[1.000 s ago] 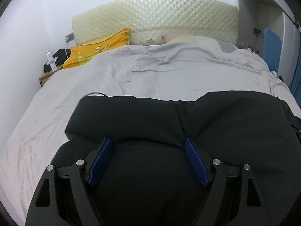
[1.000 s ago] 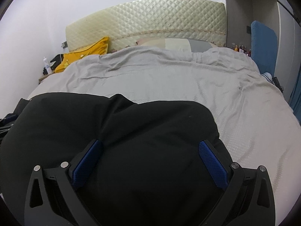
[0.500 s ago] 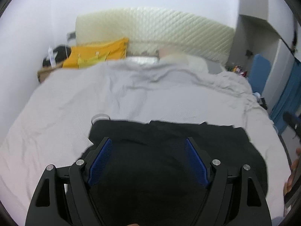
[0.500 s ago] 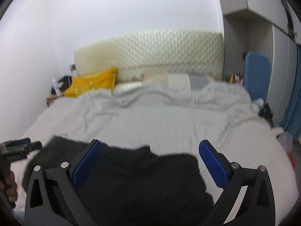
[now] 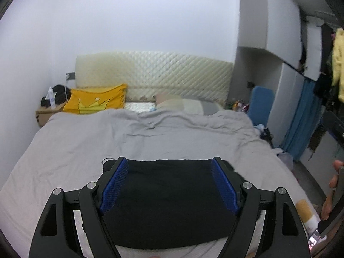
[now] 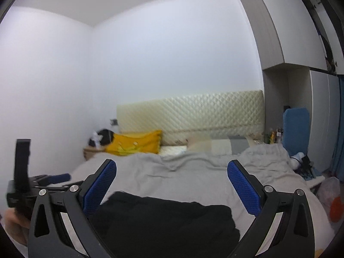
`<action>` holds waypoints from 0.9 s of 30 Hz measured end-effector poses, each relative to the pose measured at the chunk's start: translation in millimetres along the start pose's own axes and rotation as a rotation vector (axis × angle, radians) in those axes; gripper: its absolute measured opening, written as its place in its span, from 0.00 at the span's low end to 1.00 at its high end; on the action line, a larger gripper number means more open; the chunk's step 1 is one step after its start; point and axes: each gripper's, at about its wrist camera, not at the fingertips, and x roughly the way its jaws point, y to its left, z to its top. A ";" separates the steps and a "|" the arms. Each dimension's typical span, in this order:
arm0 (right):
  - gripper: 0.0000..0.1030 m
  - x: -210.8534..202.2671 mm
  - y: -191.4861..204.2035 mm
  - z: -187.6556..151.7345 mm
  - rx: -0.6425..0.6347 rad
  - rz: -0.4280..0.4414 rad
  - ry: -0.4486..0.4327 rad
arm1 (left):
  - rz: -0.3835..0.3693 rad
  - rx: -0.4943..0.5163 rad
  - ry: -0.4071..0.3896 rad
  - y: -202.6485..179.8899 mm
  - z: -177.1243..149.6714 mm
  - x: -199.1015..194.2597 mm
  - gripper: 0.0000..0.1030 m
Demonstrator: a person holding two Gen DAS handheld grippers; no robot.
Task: Fold large clothes
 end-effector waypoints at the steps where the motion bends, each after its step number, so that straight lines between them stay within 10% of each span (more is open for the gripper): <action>1: 1.00 -8.1 0.9 -0.9 0.001 -0.004 -0.011 | -0.013 0.004 -0.014 -4.2 -2.2 -10.4 0.77; 14: 1.00 -74.4 16.7 -45.4 -0.014 -0.049 -0.025 | -0.037 0.059 -0.072 -40.9 -46.5 -88.5 0.77; 27: 1.00 -69.1 22.3 -113.4 -0.005 -0.101 0.116 | -0.018 0.030 0.044 -36.6 -106.1 -64.7 0.77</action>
